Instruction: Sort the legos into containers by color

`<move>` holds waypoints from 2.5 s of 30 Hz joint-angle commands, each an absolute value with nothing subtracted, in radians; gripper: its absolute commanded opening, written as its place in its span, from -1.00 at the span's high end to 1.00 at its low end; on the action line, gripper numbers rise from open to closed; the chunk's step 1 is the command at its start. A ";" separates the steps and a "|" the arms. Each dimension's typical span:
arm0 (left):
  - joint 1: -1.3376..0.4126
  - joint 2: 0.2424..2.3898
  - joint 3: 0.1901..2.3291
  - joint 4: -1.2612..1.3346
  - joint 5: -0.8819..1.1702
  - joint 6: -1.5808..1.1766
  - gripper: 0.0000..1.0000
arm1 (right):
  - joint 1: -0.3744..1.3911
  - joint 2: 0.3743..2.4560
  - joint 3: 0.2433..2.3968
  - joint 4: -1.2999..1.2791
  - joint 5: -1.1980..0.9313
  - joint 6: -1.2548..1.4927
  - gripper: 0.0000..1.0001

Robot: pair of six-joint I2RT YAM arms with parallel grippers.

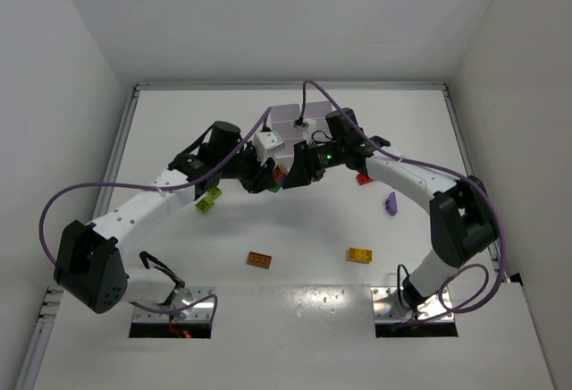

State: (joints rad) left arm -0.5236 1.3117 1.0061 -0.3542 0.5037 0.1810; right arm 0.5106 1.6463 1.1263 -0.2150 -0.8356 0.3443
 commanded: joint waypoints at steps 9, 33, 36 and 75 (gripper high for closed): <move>-0.589 1.308 1.048 -0.347 0.561 0.207 1.00 | 0.502 1.666 1.198 -0.140 -0.703 0.371 0.40; -0.618 1.318 1.029 -0.356 0.552 0.225 1.00 | 0.443 1.677 1.216 -0.075 -0.744 0.397 0.98; -0.618 1.318 1.029 -0.356 0.522 0.216 1.00 | 0.443 1.677 1.216 -0.097 -0.721 0.388 1.00; -0.675 1.380 1.118 -0.325 0.400 0.170 1.00 | -0.207 1.601 0.968 -0.967 -0.140 -0.465 0.78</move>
State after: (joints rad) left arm -0.6636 1.3613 1.0641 -0.3290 0.3840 0.1577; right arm -0.1951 1.5455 0.9520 -0.9993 -0.1524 -0.4290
